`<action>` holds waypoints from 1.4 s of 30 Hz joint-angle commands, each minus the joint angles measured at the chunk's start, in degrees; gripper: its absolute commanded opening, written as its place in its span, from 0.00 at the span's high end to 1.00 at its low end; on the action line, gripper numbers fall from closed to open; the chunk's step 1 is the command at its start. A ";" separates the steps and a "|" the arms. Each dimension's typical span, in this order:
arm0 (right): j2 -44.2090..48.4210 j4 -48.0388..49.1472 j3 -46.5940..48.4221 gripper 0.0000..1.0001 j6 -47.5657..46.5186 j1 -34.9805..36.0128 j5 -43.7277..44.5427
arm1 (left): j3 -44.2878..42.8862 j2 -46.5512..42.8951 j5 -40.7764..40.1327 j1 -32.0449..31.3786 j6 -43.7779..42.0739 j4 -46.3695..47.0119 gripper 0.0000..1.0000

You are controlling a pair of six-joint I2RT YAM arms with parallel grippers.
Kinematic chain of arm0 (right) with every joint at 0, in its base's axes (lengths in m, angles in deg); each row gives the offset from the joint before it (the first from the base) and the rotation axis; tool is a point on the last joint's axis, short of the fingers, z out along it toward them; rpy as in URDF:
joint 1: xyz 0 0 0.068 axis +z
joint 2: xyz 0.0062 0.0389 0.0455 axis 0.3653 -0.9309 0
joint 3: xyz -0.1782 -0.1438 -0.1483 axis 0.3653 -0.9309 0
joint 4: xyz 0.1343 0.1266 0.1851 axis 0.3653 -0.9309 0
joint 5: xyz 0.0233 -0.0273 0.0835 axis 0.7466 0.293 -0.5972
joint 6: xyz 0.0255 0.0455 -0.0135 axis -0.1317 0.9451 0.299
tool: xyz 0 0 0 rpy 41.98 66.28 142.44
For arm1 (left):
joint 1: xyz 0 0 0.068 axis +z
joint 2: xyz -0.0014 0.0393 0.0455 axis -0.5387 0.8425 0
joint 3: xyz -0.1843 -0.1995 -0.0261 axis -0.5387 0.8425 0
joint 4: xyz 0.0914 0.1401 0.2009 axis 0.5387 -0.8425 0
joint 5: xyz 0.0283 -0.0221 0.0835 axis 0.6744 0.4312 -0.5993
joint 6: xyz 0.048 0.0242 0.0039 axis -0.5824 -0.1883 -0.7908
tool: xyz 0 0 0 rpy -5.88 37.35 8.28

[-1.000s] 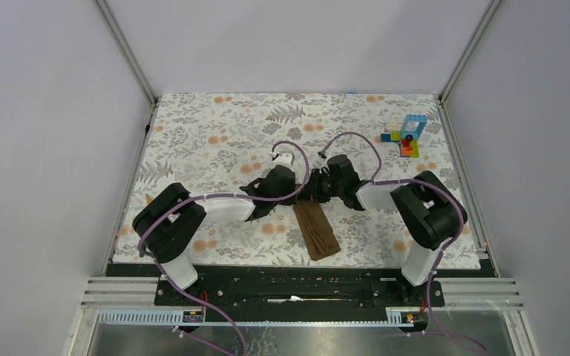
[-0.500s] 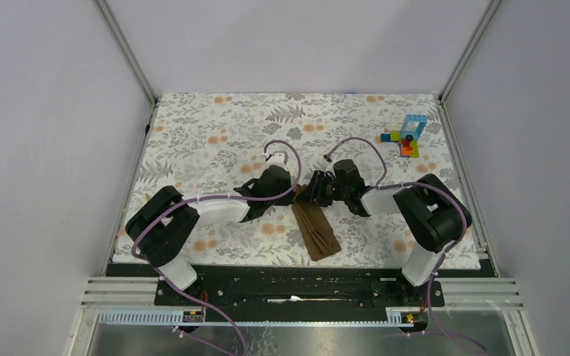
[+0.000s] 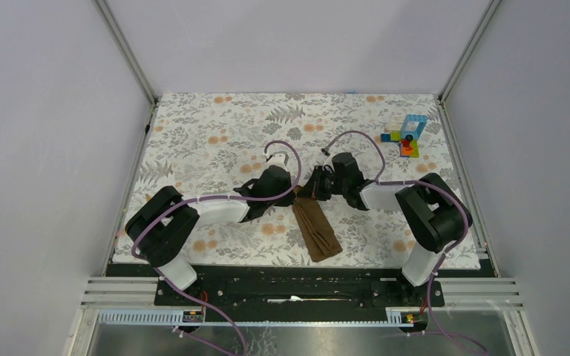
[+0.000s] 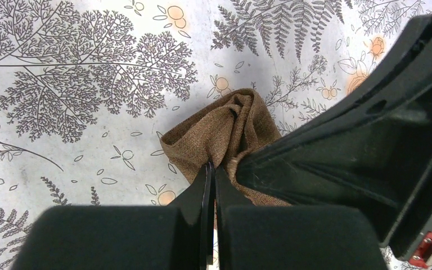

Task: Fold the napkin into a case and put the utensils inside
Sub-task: Stuff the top corner of the smaller-rectangle-folded napkin into the folded napkin.

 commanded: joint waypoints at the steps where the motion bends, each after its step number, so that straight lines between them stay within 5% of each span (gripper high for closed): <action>1: -3.15 3.55 2.37 0.91 0.75 -0.27 -1.84 | -0.35 -2.00 1.77 -0.14 0.36 2.01 1.00; 8: -8.49 13.19 -0.18 0.92 4.55 -0.02 -2.32 | -0.73 -2.72 2.08 -0.14 0.99 1.61 1.00; 15: -15.86 27.75 -2.72 0.88 8.48 3.97 6.64 | -0.46 -0.67 5.05 -0.23 7.89 2.98 1.00; 24: -3.55 5.95 -2.40 0.64 0.67 1.09 1.04 | 2.71 -5.03 -1.82 0.03 5.52 -1.18 1.00; 27: -0.99 2.15 -2.10 0.63 -0.82 0.19 0.58 | 3.44 -5.75 -2.47 0.04 5.22 -1.64 1.00; 36: -4.72 4.09 2.27 0.91 -0.32 -0.34 -3.11 | 1.75 -5.61 -1.44 0.05 4.35 -2.27 1.00; 42: -5.56 6.80 2.50 0.94 1.31 -0.26 -4.53 | 0.60 -4.89 -0.62 0.05 4.37 -2.62 1.00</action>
